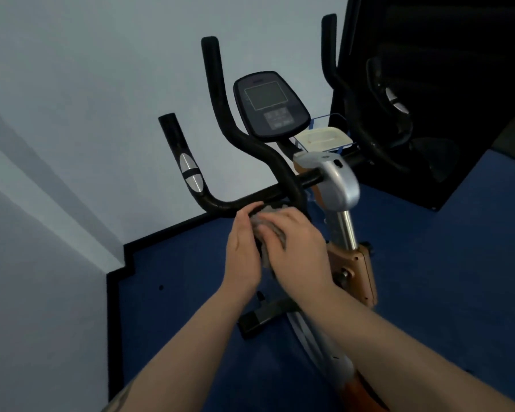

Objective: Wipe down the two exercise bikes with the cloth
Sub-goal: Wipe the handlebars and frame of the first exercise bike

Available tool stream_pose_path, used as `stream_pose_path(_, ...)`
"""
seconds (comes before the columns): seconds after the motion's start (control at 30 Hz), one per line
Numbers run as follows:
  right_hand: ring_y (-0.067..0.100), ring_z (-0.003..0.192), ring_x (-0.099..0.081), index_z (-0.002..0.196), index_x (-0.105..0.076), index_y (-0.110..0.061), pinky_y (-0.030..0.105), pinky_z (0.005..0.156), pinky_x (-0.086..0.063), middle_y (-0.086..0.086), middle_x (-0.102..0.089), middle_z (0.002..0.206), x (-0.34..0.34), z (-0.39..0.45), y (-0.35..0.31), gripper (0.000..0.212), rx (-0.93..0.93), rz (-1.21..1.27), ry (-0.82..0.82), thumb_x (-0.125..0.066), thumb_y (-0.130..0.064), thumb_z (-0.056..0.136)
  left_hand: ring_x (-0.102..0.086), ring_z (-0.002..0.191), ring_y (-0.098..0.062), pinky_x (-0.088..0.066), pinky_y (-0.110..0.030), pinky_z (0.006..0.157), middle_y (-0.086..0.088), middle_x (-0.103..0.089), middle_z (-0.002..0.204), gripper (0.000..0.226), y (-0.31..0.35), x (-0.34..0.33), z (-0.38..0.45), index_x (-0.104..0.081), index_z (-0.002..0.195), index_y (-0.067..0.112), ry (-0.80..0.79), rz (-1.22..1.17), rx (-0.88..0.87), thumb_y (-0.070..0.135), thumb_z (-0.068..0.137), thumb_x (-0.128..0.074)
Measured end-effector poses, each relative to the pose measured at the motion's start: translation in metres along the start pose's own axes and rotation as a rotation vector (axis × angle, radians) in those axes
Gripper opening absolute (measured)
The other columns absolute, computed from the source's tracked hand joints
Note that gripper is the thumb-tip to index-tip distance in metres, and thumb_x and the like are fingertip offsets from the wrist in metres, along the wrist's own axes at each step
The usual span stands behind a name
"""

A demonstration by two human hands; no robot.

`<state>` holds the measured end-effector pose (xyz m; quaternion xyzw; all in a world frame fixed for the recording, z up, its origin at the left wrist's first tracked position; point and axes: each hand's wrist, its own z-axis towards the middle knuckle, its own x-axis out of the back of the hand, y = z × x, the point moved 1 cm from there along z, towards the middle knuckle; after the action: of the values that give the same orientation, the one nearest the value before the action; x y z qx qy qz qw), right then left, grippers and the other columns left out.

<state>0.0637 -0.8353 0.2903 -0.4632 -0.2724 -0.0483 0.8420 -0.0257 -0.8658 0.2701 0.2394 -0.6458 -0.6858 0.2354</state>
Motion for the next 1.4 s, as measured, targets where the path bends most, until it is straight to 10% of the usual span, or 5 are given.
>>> stream_pose_path(0.37,0.026,0.092,-0.060,0.113,-0.072,-0.010,0.041,0.075,-0.052,0.006,-0.066,0.103,0.038,0.001,0.015,0.029,0.340,-0.322,0.106,-0.069,-0.004,0.085,-0.061,0.106,-0.007,-0.048,-0.023,0.090,0.006,-0.066,0.113,0.035,0.009,0.008,0.002,-0.061,0.119,0.024,-0.068,0.198,-0.056,0.030,0.107,-0.029)
stream_pose_path(0.57,-0.001,0.106,-0.051,0.129,-0.060,-0.026,0.009,0.092,-0.039,-0.004,-0.059,0.116,0.030,-0.004,0.032,0.032,-0.162,0.101,0.173,-0.056,-0.022,0.097,-0.057,0.102,-0.009,-0.046,-0.030,0.088,0.006,-0.064,0.108,0.028,0.018,0.008,0.024,-0.065,0.111,0.022,-0.057,0.470,-0.069,0.020,0.103,-0.038)
stream_pose_path(0.83,0.005,0.099,-0.065,0.115,-0.066,-0.025,0.038,0.091,-0.054,-0.010,-0.070,0.102,0.029,0.031,0.033,0.022,-0.331,0.323,0.018,-0.054,-0.032,0.098,-0.058,0.090,0.006,-0.044,-0.014,0.074,0.018,-0.065,0.097,0.030,0.015,-0.001,0.021,-0.066,0.106,0.028,-0.011,0.476,-0.099,0.015,0.103,-0.040)
stream_pose_path(1.07,-0.008,0.082,-0.065,0.102,-0.069,-0.032,0.004,0.068,-0.045,-0.023,-0.071,0.087,0.047,-0.004,0.048,0.016,-0.322,0.393,-0.071,-0.055,-0.026,0.099,-0.053,0.091,0.013,-0.034,-0.004,0.072,0.022,-0.059,0.099,0.029,0.018,0.000,0.019,-0.062,0.107,0.034,-0.030,0.579,-0.111,0.019,0.103,-0.039)
stream_pose_path(1.4,-0.012,0.099,-0.051,0.107,-0.066,-0.023,0.000,0.084,-0.036,0.000,-0.056,0.108,0.041,0.031,0.077,0.029,-0.131,0.218,-0.007,-0.071,-0.005,0.085,-0.056,0.092,0.003,-0.041,-0.013,0.079,0.019,-0.062,0.097,0.020,0.034,0.001,0.035,-0.067,0.098,0.032,0.085,0.620,-0.240,0.015,0.094,-0.057)
